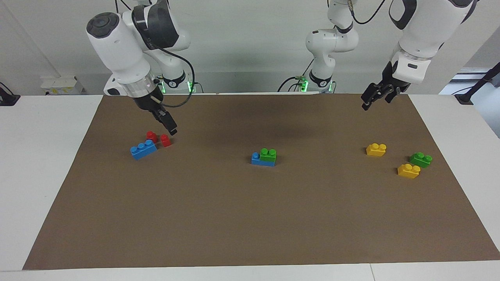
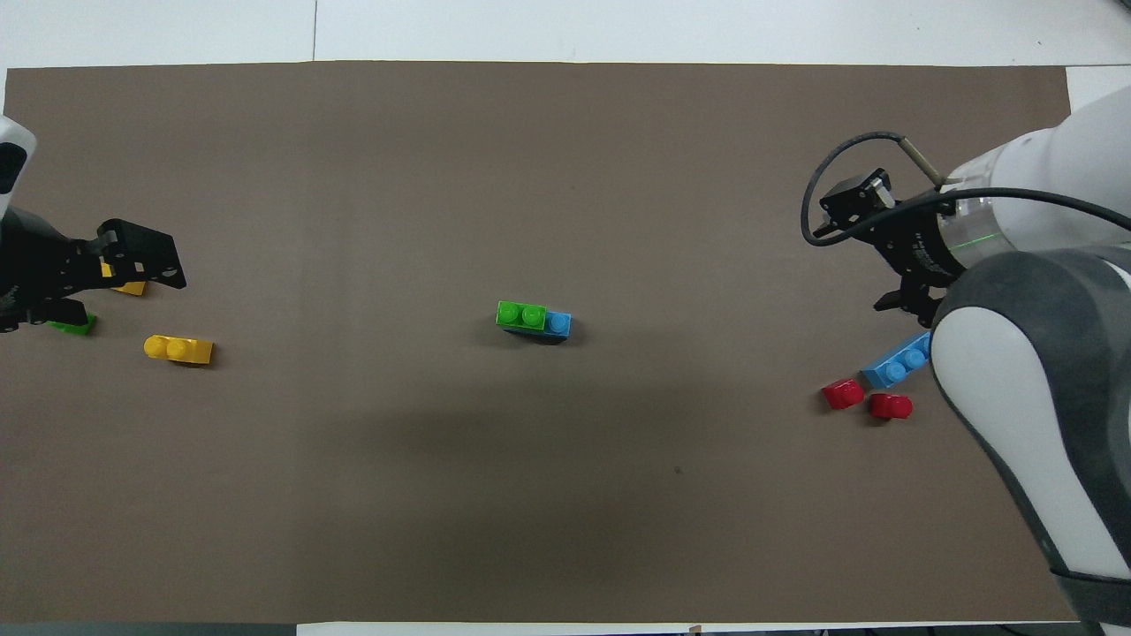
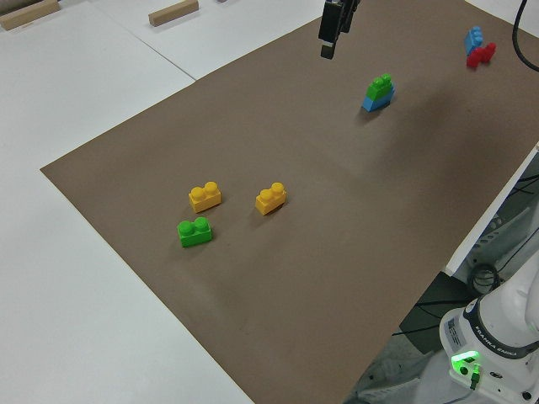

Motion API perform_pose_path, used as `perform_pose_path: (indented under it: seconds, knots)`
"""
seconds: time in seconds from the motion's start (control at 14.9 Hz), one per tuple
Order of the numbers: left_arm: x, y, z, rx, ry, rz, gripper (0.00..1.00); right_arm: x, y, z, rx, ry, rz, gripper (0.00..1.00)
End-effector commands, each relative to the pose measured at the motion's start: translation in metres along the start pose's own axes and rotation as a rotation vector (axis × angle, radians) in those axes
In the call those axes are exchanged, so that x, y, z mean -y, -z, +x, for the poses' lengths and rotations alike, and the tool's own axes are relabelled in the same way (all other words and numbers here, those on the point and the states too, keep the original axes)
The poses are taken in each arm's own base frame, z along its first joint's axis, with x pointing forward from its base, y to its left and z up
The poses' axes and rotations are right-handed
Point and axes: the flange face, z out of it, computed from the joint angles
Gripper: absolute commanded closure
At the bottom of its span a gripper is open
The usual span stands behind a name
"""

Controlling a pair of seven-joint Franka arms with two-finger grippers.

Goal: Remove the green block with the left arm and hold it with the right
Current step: 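Move the left gripper and the right gripper toward the joined green-blue bricks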

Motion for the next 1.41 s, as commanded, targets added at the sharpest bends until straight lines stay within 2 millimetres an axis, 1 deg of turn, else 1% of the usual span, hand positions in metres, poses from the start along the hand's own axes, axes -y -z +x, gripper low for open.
perform_pose_path:
  seconds: [0.0, 0.07, 0.13, 0.2, 0.27, 0.34, 0.47, 0.54, 0.67, 0.74, 0.87, 1.01, 1.07, 1.14, 1.21, 1.34]
  knots:
    - [-0.012, -0.005, -0.021, -0.012, 0.032, -0.020, 0.00, 0.009, -0.046, -0.023, 0.073, -0.187, 0.057, 0.00]
    - [-0.017, -0.009, -0.025, -0.004, 0.023, -0.018, 0.00, 0.015, -0.061, -0.033, 0.111, -0.259, 0.074, 0.00]
    - [-0.024, -0.011, -0.033, -0.001, 0.022, -0.015, 0.00, 0.020, -0.075, -0.041, 0.152, -0.350, 0.094, 0.00]
    - [-0.033, -0.015, -0.043, 0.008, 0.054, -0.014, 0.00, 0.023, -0.085, -0.043, 0.187, -0.427, 0.108, 0.00]
    - [-0.044, -0.022, -0.053, 0.010, 0.116, -0.011, 0.00, 0.026, -0.097, -0.045, 0.231, -0.489, 0.104, 0.00]
    - [-0.055, -0.024, -0.063, -0.004, 0.171, -0.020, 0.00, 0.030, -0.109, -0.052, 0.266, -0.531, 0.091, 0.00]
    - [-0.074, -0.030, -0.077, -0.012, 0.289, -0.032, 0.00, 0.036, -0.128, -0.060, 0.299, -0.630, 0.103, 0.00]
    - [-0.082, -0.033, -0.088, -0.012, 0.316, -0.043, 0.00, 0.040, -0.139, -0.075, 0.306, -0.651, 0.117, 0.00]
    - [-0.096, -0.040, -0.102, -0.009, 0.398, -0.069, 0.00, 0.046, -0.158, -0.086, 0.331, -0.695, 0.134, 0.00]
    - [-0.106, -0.043, -0.108, -0.008, 0.466, -0.091, 0.00, 0.049, -0.170, -0.093, 0.340, -0.704, 0.130, 0.00]
    - [-0.126, -0.047, -0.120, -0.015, 0.624, -0.129, 0.00, 0.053, -0.189, -0.105, 0.334, -0.704, 0.123, 0.00]
    - [-0.143, -0.056, -0.128, -0.017, 0.766, -0.165, 0.00, 0.057, -0.208, -0.107, 0.326, -0.730, 0.130, 0.00]
    - [-0.151, -0.064, -0.131, -0.012, 0.869, -0.181, 0.00, 0.060, -0.221, -0.116, 0.326, -0.732, 0.135, 0.00]
    - [-0.166, -0.076, -0.139, -0.002, 0.909, -0.178, 0.00, 0.064, -0.230, -0.122, 0.325, -0.741, 0.152, 0.00]
    - [-0.180, -0.091, -0.146, 0.011, 0.920, -0.156, 0.00, 0.066, -0.239, -0.127, 0.323, -0.748, 0.166, 0.00]
    - [-0.205, -0.124, -0.147, 0.026, 1.007, -0.116, 0.00, 0.067, -0.248, -0.132, 0.320, -0.755, 0.174, 0.00]
